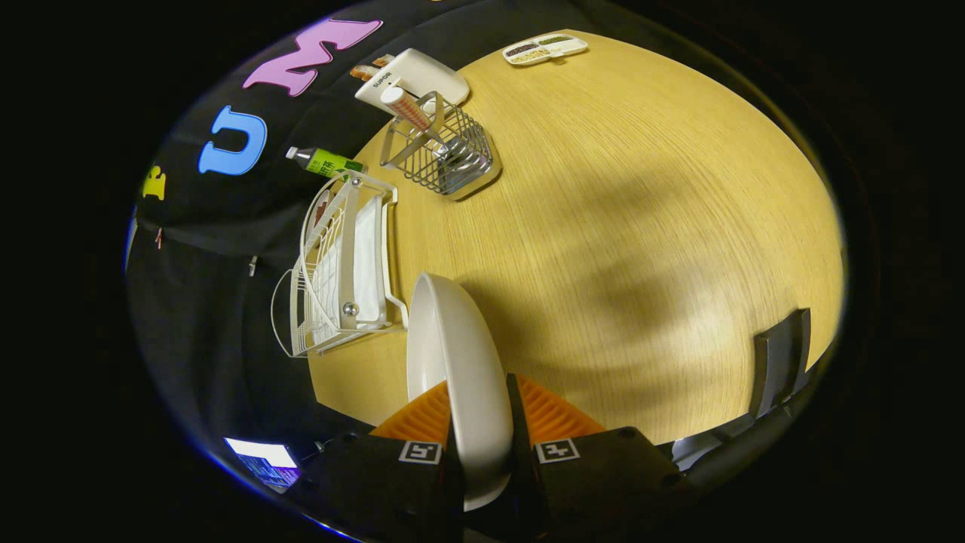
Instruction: Take the plate from the dish rack, then take the spoon from the basket and place it into the plate.
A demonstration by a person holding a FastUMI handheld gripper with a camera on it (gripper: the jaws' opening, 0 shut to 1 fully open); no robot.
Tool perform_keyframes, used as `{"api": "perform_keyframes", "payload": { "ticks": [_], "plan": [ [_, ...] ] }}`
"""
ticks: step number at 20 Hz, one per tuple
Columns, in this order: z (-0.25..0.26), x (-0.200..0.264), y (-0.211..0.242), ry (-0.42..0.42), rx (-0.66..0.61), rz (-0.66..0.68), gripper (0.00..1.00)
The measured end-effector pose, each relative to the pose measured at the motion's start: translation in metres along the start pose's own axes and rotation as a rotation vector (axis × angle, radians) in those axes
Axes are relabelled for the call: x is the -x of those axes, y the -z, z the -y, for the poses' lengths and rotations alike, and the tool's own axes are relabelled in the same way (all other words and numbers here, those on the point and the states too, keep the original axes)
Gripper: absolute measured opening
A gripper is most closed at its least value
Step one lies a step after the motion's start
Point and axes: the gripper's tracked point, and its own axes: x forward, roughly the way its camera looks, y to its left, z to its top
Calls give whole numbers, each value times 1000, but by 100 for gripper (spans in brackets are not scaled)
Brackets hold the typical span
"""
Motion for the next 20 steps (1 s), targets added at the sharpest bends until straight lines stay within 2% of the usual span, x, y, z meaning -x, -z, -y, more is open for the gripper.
{"api": "perform_keyframes", "payload": {
  "ticks": [6,9,11,12,14,15,17,20],
  "plan": [
    [3,-3,-8,28,-36,39,35],
    [16,4,-13,84,-28,74,46],
    [18,8,-16,92,-31,95,48],
    [15,11,-20,79,-37,115,54],
    [7,21,-28,65,-30,157,72],
    [5,27,-34,69,-11,186,73],
    [-5,45,-54,89,61,262,81],
    [-32,77,-94,110,220,399,90]
  ]
}}
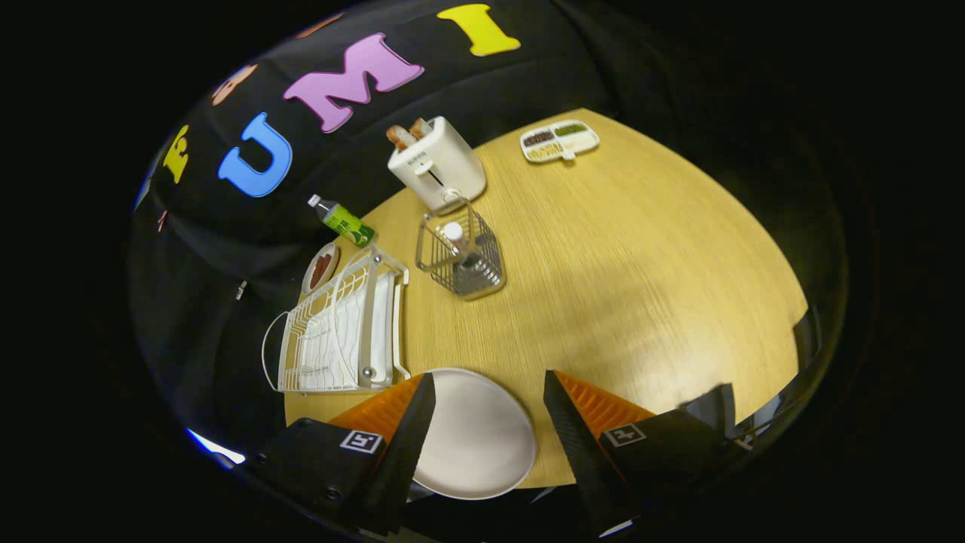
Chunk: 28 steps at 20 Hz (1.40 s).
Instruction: Take the plate from the dish rack, then take the spoon from the basket and place it into the plate.
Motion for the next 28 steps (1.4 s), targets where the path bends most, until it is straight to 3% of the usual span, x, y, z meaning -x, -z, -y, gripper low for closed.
{"api": "perform_keyframes", "payload": {
  "ticks": [3,6,13,15,19,22,27,28],
  "plan": [
    [-13,10,-48,18,182,120,90],
    [-26,6,-72,14,293,152,95],
    [-15,-49,-82,27,338,85,96],
    [-17,-60,-88,19,328,79,91],
    [-17,-77,-90,25,301,53,74],
    [-18,-85,-87,33,281,30,52],
    [-14,-94,-80,77,250,2,36],
    [-17,-92,-80,73,237,2,20]
  ]
}}
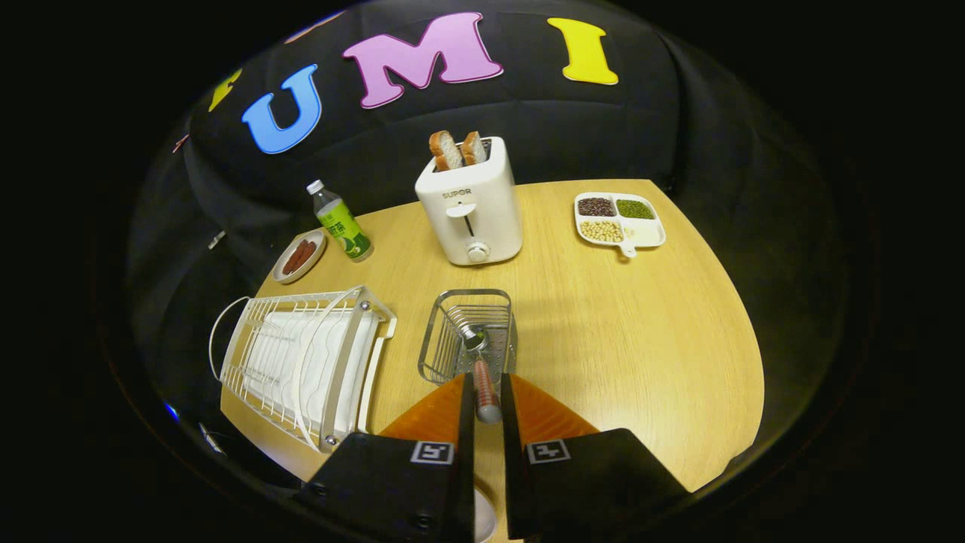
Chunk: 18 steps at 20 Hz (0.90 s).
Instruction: Take the plate from the dish rack, then take the spoon from the basket and place it into the plate.
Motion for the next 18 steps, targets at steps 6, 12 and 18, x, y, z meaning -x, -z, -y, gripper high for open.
{"api": "perform_keyframes", "payload": {
  "ticks": [6,12,18],
  "plan": [
    [-1,2,-2,8,-44,-1,11],
    [3,27,-20,-1,-104,55,11],
    [-9,90,-33,-54,-116,132,11]
  ]
}}
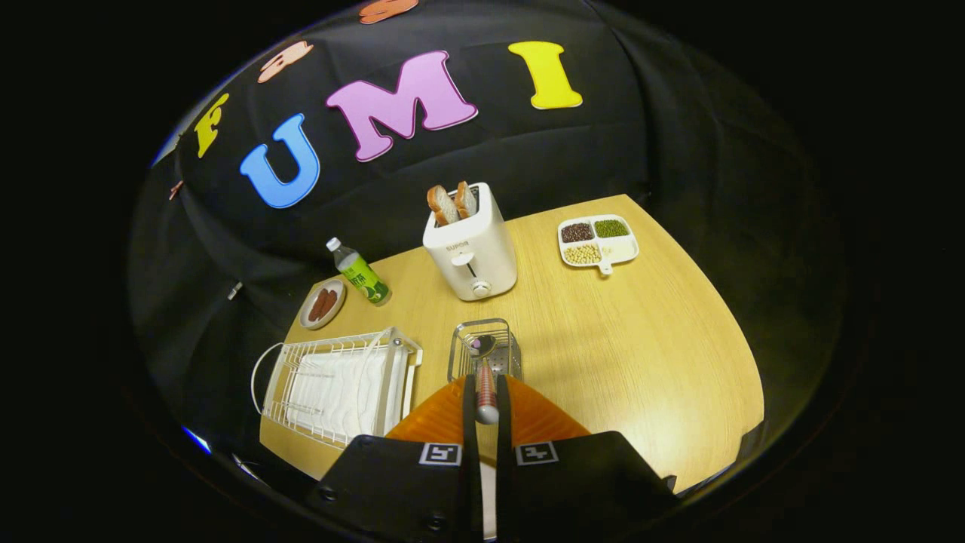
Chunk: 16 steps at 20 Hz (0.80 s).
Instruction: Take the plate from the dish rack, then take the spoon from the basket and place it into the plate.
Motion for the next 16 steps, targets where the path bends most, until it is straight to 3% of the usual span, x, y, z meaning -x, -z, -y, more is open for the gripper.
{"api": "perform_keyframes", "payload": {
  "ticks": [5,9,16],
  "plan": [
    [-25,64,20,-68,13,10,11],
    [-45,101,61,-116,-2,-31,11],
    [-56,103,150,-134,-65,-145,11]
  ]
}}
